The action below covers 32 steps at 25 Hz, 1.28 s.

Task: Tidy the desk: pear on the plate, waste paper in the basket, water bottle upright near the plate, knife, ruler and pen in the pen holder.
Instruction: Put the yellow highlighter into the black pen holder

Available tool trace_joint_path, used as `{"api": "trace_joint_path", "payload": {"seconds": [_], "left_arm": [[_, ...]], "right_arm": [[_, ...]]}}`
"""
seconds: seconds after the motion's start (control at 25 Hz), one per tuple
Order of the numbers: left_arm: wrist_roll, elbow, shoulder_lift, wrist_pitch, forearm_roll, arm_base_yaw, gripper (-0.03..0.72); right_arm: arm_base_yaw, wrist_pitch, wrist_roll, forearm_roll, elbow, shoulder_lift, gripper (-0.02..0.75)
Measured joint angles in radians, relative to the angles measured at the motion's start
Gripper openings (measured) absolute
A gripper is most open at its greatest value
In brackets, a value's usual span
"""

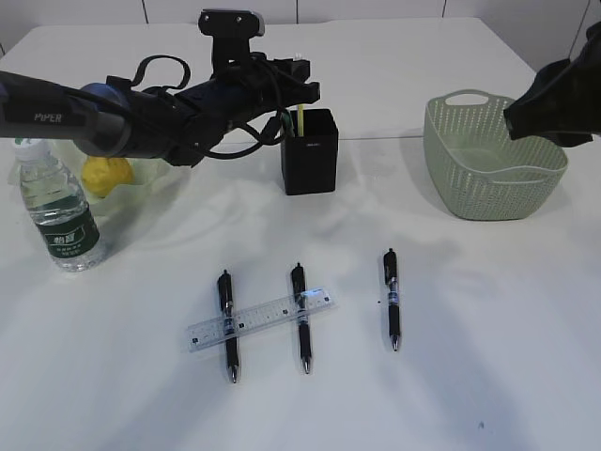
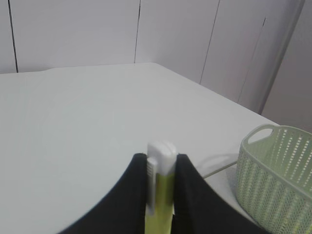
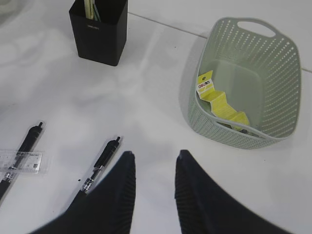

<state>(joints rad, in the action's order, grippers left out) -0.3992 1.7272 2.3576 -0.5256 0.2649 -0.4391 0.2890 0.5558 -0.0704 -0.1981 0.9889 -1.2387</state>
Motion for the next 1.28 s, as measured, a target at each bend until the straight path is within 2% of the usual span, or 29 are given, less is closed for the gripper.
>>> {"api": "trace_joint_path", "payload": {"seconds": [0.44, 1.28], "left_arm": [[0.0, 0.0, 0.0, 0.002, 0.118, 0.0, 0.085], [0.0, 0.0, 0.0, 0.022, 0.125, 0.0, 0.085]], "right_arm": [[0.0, -0.001, 0.0, 0.0, 0.0, 0.0, 0.242], [0.0, -0.002, 0.0, 0.0, 0.0, 0.0, 0.242]]}}
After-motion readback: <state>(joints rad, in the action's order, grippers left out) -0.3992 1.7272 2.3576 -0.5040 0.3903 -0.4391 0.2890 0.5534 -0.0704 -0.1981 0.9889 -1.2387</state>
